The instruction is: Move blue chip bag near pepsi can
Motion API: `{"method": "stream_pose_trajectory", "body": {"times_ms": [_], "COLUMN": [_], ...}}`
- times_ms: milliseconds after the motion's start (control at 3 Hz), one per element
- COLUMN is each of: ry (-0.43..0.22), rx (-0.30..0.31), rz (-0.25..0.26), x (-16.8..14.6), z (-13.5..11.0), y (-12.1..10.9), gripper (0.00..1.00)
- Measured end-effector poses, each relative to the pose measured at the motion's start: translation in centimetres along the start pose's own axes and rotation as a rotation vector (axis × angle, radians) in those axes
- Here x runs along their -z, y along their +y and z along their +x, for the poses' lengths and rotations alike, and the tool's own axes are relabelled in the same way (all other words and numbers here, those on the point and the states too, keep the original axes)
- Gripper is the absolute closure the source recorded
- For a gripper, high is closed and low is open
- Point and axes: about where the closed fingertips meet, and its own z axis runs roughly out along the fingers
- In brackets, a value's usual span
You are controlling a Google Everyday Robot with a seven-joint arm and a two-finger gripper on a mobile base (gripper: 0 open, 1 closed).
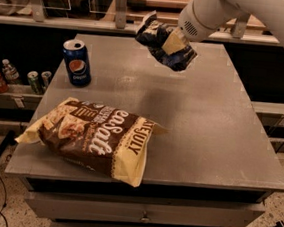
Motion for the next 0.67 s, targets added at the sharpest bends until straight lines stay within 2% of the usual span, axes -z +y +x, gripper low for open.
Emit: {"method": "stream_pose_trajectory", "body": {"times_ms": [667], "ry": [-0.029], "rx": [0.062], "rz": [-0.046], "x": [-3.6], "z": [-4.3], "y": [2.8], "gripper": [1.00]}}
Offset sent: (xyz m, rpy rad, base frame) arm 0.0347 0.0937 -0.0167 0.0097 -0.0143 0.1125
